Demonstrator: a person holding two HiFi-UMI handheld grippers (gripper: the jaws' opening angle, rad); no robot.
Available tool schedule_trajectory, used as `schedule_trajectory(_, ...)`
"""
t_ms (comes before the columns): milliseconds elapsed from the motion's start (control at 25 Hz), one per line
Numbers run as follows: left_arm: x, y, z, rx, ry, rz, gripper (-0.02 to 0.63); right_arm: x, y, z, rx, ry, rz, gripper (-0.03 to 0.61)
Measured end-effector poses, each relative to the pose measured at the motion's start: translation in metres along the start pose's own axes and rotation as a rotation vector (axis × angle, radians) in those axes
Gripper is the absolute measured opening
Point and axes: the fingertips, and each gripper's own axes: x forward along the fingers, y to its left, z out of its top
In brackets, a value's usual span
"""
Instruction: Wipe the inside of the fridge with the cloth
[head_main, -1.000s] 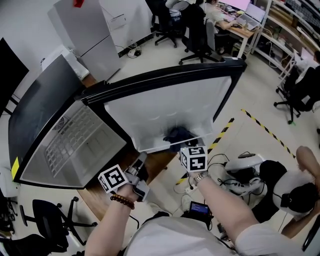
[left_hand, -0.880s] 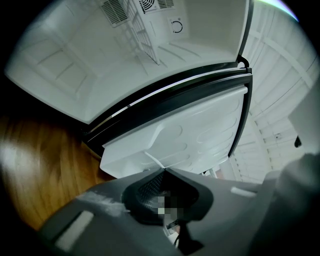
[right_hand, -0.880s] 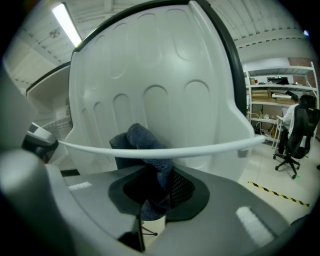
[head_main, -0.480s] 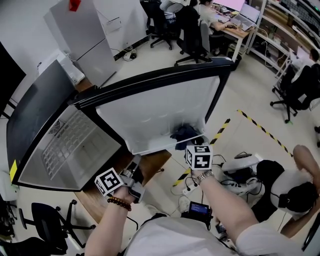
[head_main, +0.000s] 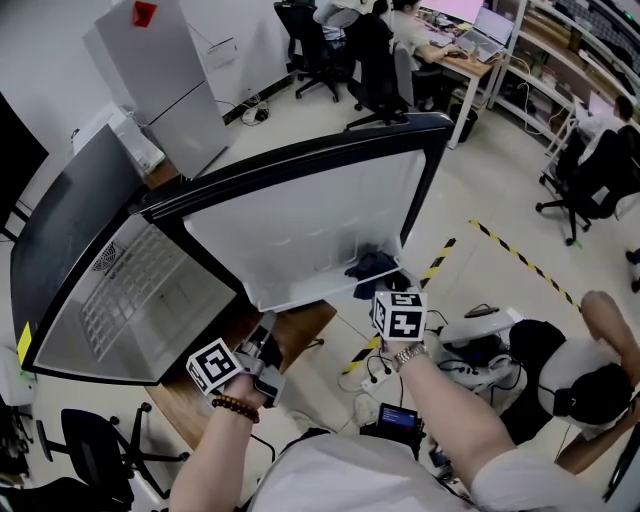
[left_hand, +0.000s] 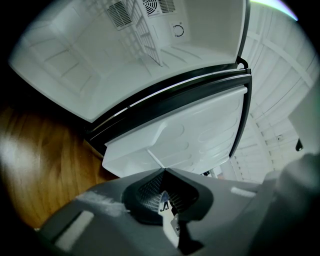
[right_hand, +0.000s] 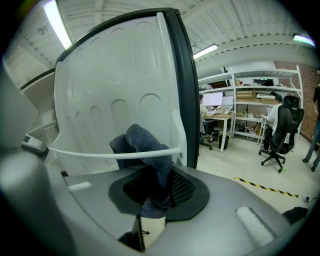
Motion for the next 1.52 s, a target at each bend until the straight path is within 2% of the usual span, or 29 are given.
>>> schedule_trajectory(240, 0.000, 0.007, -0.006, 0.025, 0.005, 0.004, 0.002, -0.014, 0.013, -0.006, -0.033, 0.012, 0.051, 0.064)
schedule_trajectory(360, -0.001, 0.022, -0.010, 0.054, 0.011, 0.050, 0.002, -0.021, 0.019, -0.017, -0.053, 0.047, 0.078, 0.064)
schedule_trajectory(560, 0.000, 0.036, -0.013, 0.077, 0.009, 0.053, 0.002, -0.032, 0.033, -0.037, -0.090, 0.106, 0.123, 0.064)
schedule_trajectory(880, 0.005, 0.053, -0.008, 0.106, -0.003, 0.046, 0.002, -0.049, 0.054, -0.093, -0.123, 0.277, 0.201, 0.064)
schedule_trajectory(1000, 0.011, 0.051, -0.004, 0.125, 0.005, 0.041, 0.002, -0.058, 0.068, -0.106, -0.159, 0.306, 0.241, 0.064)
schedule_trajectory(1120, 0.014, 0.055, -0.004, 0.125, 0.011, 0.053, 0.002, -0.065, 0.092, -0.100, -0.185, 0.283, 0.300, 0.064)
schedule_trajectory(1320, 0.017, 0.064, 0.000, 0.100, 0.002, 0.086, 0.002, -0.074, 0.140, -0.061, -0.215, 0.187, 0.411, 0.064)
schedule_trajectory(1520, 0.021, 0.063, 0.005, 0.102, 0.003, 0.098, 0.002, -0.071, 0.175, -0.027, -0.229, 0.125, 0.472, 0.064)
